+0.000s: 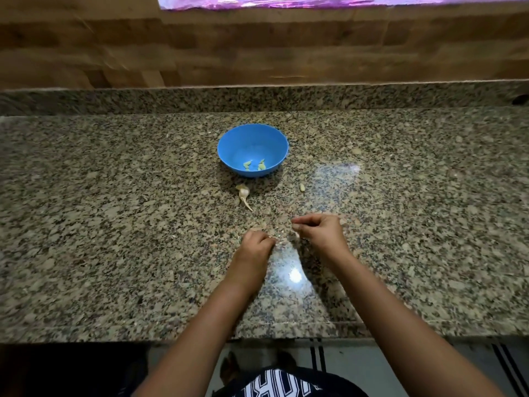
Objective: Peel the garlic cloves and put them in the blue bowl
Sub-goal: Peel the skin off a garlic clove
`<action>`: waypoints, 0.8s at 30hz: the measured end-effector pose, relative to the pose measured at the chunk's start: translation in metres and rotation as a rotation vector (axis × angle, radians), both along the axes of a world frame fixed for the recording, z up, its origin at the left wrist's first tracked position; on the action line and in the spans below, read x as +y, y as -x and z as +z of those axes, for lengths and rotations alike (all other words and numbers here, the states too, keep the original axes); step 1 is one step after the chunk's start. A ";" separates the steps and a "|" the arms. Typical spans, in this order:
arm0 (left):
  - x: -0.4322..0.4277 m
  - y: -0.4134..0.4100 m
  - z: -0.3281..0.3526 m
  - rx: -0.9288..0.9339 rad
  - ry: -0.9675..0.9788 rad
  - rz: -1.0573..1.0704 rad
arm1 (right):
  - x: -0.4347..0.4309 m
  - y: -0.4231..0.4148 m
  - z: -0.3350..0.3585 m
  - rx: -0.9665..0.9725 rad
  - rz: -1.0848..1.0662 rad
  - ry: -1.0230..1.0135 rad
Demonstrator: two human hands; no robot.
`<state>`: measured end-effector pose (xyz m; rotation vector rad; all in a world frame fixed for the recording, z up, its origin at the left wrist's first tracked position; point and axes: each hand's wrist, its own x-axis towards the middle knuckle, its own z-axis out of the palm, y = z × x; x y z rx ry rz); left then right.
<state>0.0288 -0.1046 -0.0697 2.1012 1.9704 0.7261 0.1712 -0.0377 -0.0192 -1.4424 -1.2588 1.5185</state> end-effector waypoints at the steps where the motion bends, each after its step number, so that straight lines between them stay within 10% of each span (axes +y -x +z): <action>1: -0.001 0.001 0.000 -0.015 0.005 0.036 | -0.002 0.006 0.001 0.015 0.028 0.020; 5: -0.015 0.018 0.006 -0.179 0.040 0.255 | -0.009 0.037 0.001 0.003 0.140 0.038; 15: -0.143 0.147 0.045 -1.369 -0.365 1.122 | -0.100 0.220 0.023 0.113 0.647 0.190; 24: -0.317 0.304 0.032 -1.477 -0.652 1.315 | -0.269 0.421 0.022 0.175 0.963 0.305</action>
